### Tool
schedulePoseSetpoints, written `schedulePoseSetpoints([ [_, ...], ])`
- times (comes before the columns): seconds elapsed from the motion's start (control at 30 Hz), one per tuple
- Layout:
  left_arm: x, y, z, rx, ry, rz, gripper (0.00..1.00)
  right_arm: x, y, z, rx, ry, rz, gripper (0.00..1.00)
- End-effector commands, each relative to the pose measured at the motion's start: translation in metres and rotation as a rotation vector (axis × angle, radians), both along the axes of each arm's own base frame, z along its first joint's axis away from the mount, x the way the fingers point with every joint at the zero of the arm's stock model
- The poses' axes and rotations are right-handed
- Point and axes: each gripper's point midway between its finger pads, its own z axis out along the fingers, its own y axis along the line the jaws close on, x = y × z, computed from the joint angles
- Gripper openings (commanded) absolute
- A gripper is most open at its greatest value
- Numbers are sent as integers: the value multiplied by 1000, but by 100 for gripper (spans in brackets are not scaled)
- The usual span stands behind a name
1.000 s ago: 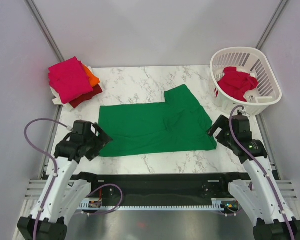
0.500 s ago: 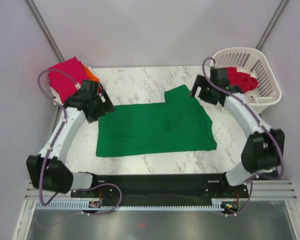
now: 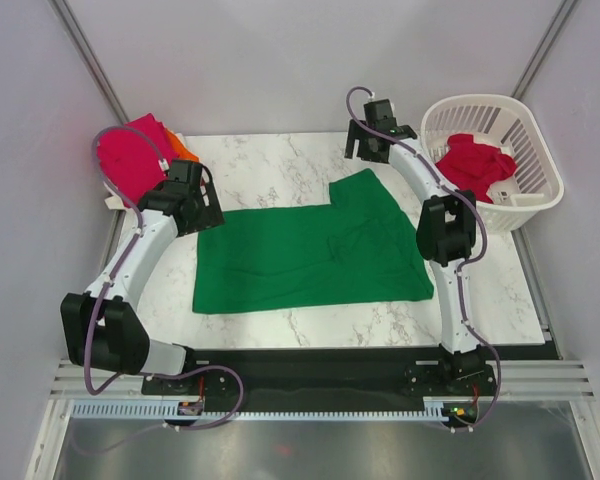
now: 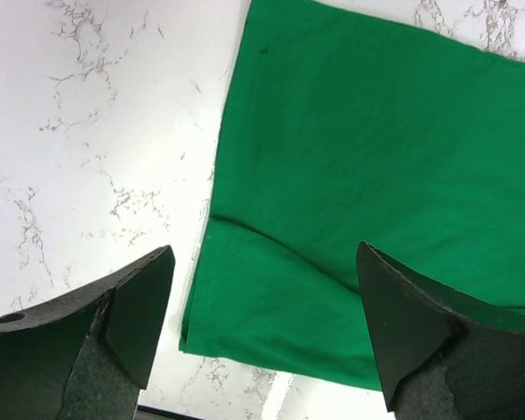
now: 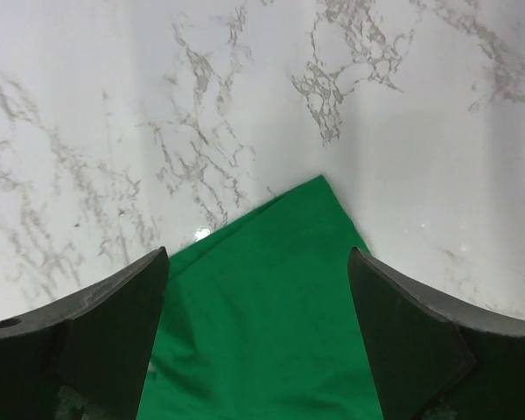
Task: Fold and stack the t-shirts
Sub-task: Fold the tshirt
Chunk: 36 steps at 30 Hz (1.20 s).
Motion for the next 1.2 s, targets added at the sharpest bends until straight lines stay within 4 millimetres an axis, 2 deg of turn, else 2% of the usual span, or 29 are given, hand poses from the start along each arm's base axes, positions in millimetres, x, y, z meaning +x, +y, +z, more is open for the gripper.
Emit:
schedulePoseSetpoints([
  [0.0, 10, 7, 20, 42, -89, -9, 91, 9, -17, -13, -122, 8, -59, 91],
  [0.07, 11, 6, 18, 41, -83, -15, 90, 15, -20, -16, -144, -6, -83, 90],
  [0.17, 11, 3, 16, 29, -77, -26, 89, 15, -22, -31, -190, 9, -98, 89],
  [0.4, 11, 1, 14, 16, -71, -33, 88, 13, -22, -80, -231, 66, -88, 86],
  [0.53, 11, 1, 10, 20, -60, -37, 88, 13, -21, -98, -226, 85, -86, 75],
  [0.63, 12, 1, 8, 23, -54, -37, 88, 11, -21, -108, -222, 95, -88, 57],
  [0.67, 12, 1, 8, 23, -52, -35, 88, 11, -22, -109, -222, 94, -90, 44],
  [0.73, 12, 1, 5, 25, -43, -36, 87, 7, -23, -114, -219, 102, -90, 31],
  [0.77, 12, 1, 5, 25, -43, -37, 87, 7, -22, -110, -213, 94, -89, 24],
  [0.83, 12, 1, 3, 28, -37, -37, 87, 3, -23, -114, -211, 100, -85, 18],
  [0.93, 13, 3, 0, 39, -27, -33, 86, -1, -22, -109, -211, 95, -68, 10],
  [0.97, 13, 4, -2, 45, -23, -29, 86, -1, -22, -104, -211, 88, -66, 0],
  [1.03, 14, 4, -4, 49, -16, -29, 86, -3, -24, -104, -216, 86, -60, 0],
  [1.17, 18, 10, -7, 73, -6, -11, 86, -5, -17, -87, -184, 65, -29, 0],
])
